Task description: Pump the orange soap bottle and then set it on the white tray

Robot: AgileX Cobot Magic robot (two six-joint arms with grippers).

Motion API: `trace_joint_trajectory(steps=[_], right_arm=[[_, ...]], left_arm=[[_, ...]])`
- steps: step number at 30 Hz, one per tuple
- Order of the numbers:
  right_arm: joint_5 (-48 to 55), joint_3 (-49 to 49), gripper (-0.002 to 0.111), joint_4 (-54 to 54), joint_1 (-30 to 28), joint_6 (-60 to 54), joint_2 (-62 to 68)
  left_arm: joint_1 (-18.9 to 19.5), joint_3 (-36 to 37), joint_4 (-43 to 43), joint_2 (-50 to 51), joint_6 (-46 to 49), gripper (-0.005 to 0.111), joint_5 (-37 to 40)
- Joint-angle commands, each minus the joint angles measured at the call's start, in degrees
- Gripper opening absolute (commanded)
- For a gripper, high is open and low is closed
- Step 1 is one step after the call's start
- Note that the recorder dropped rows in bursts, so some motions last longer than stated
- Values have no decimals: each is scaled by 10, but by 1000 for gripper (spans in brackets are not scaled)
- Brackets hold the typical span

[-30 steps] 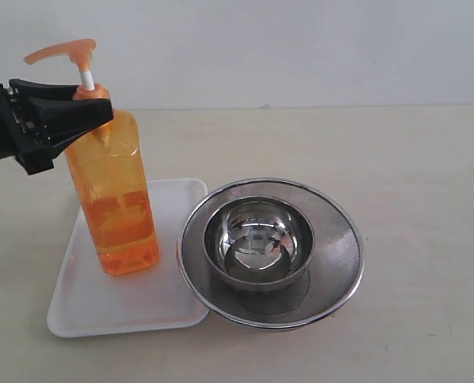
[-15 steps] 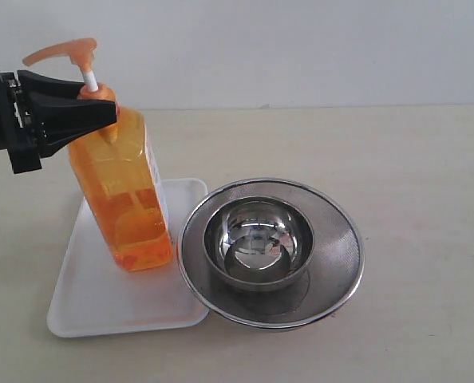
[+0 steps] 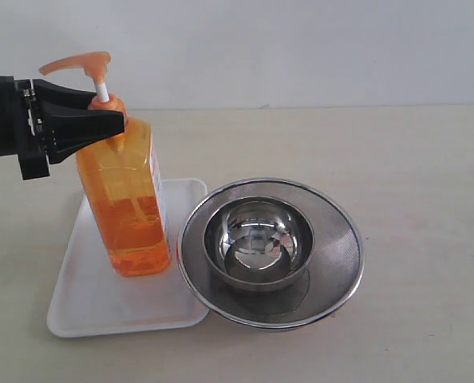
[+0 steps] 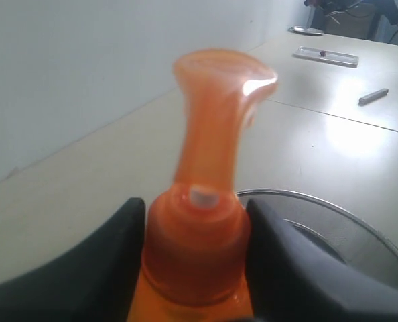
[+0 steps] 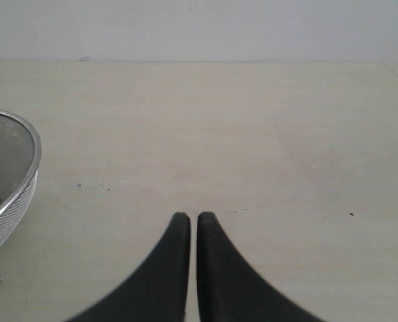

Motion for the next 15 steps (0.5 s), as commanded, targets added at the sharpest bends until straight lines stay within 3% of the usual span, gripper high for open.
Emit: trace_joint_trajectory(steps=[1,8,15], right_arm=[[-4,-1,1,0,-3,0,-3],[-4,-1,1,0,-3,0,-3],[-4,-1,1,0,-3,0,-3]], left_arm=[[2,-5,-12,0,0,5,-17],[2,-5,-3,0,11,7,-17],[2,-5,-1,0,11,49,-17]])
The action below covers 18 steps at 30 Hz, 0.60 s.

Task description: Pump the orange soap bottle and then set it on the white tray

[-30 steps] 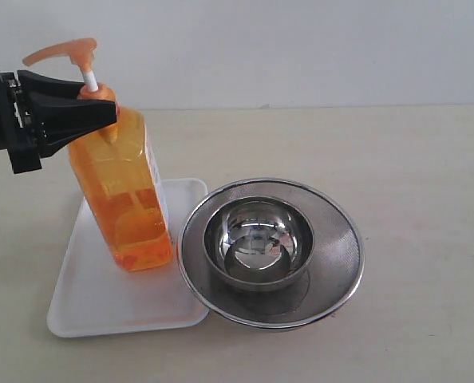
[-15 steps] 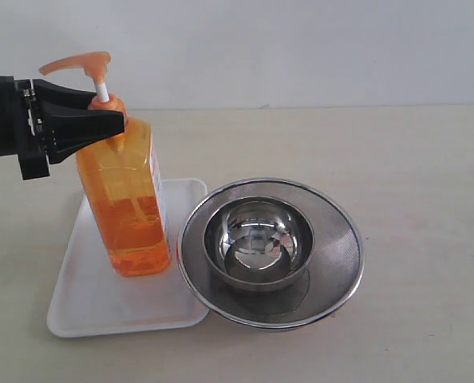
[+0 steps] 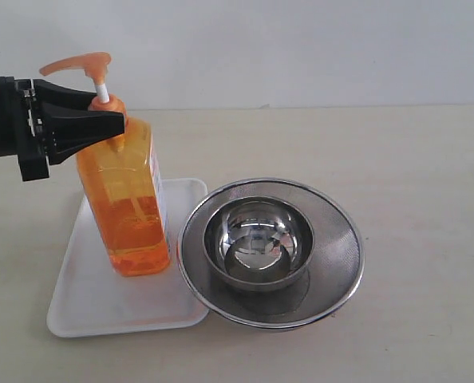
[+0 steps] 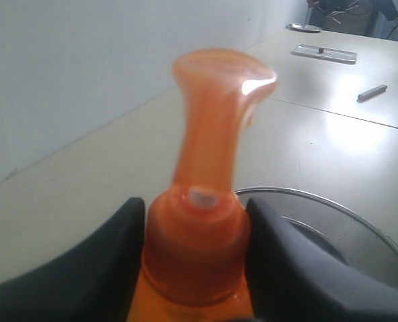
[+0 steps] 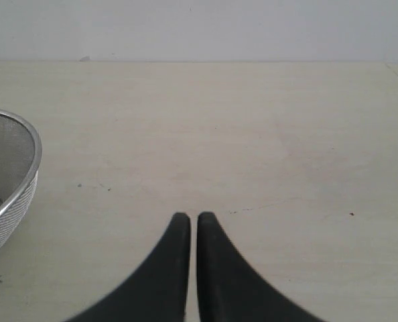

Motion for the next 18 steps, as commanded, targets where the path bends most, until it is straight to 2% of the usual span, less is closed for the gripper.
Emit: trace_joint_trajectory(steps=[1,10,14,18], right_arm=[[-4,-1,1,-1,-3,0,-3],[-4,-1,1,-1,-3,0,-3],[-4,-1,1,-1,-3,0,-3],[-4,-1,1,-1,-3,0,-3]], left_arm=[[2,-5,-4,0,6,52,-16],[2,-5,2,0,-23,68,-16],[17,-5,-10,0,-50,75,-16],[40,-5,-3,-2,-95,75,-16]])
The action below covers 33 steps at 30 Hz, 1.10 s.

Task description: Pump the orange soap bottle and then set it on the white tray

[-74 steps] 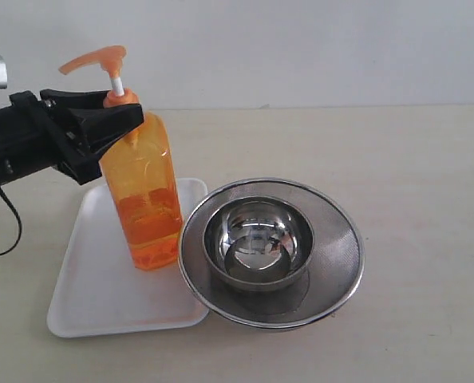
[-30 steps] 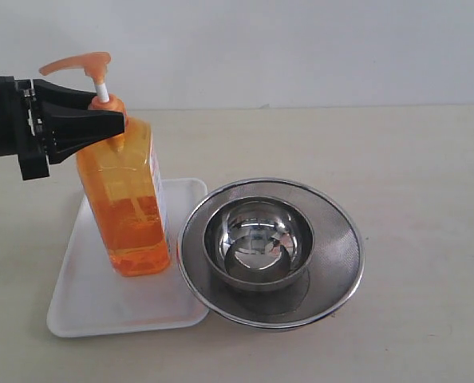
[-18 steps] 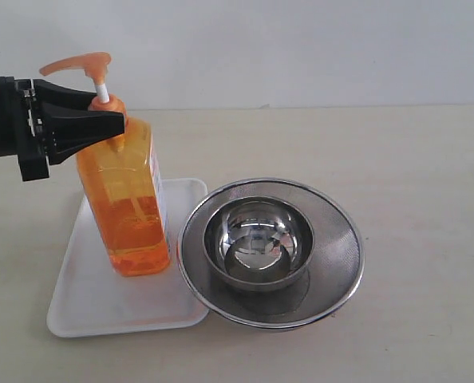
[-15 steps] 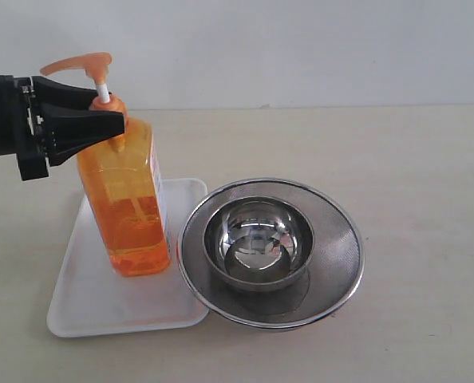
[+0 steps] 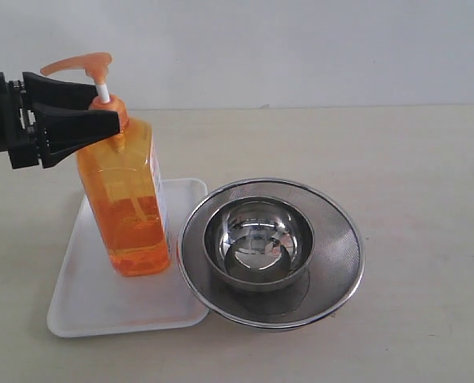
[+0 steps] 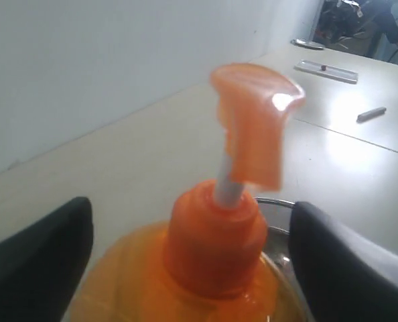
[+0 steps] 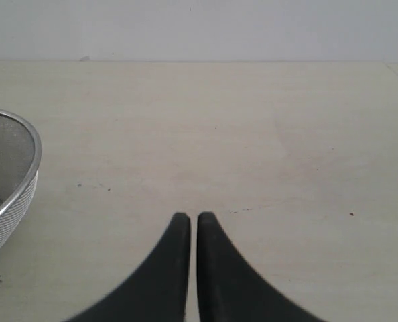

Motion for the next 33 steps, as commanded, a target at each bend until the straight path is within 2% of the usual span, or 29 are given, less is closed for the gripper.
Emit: trace_joint_trajectory(steps=[1,6,22,33], right_arm=[[-4,-1,1,-1,-3,0,-3],[-4,-1,1,-1,-3,0,-3],[-8,-1,1,-1,-3,0,-3],[-8,-1,1,-1,-3,0,-3]], left_arm=[[26,-4,5,-3,-52,75,-6],[55,-4,42,-4,-120,75,-6],[54,-3,84,-52,-191,75,-6],[54,-1,134,-92,-285,74,-6]])
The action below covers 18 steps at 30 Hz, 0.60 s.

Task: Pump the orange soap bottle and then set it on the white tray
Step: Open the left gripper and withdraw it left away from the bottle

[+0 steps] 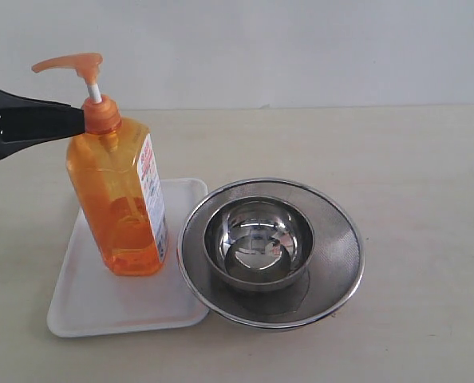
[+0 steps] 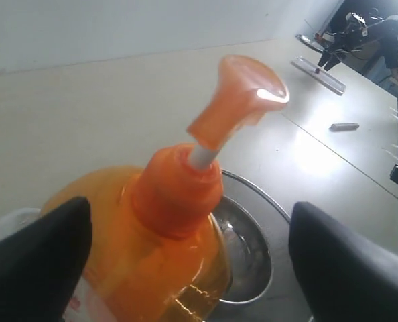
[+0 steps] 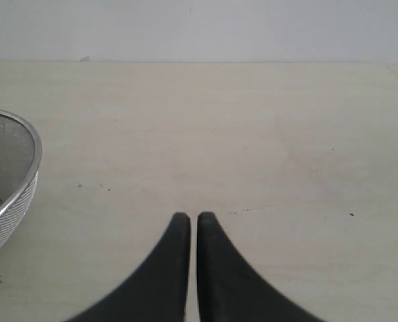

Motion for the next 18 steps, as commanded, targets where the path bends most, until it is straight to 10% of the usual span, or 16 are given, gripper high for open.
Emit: trace_joint_trajectory(steps=[1,9,18], right_arm=[[-8,-1,1,-1,-3,0,-3],[-8,-1,1,-1,-3,0,-3],[-8,-1,1,-1,-3,0,-3]], left_arm=[[2,10,9,-30,-26,69,-3],[2,55,14,-40,-42,5,-3],[2,158,-50,-177,-35,5,-3]])
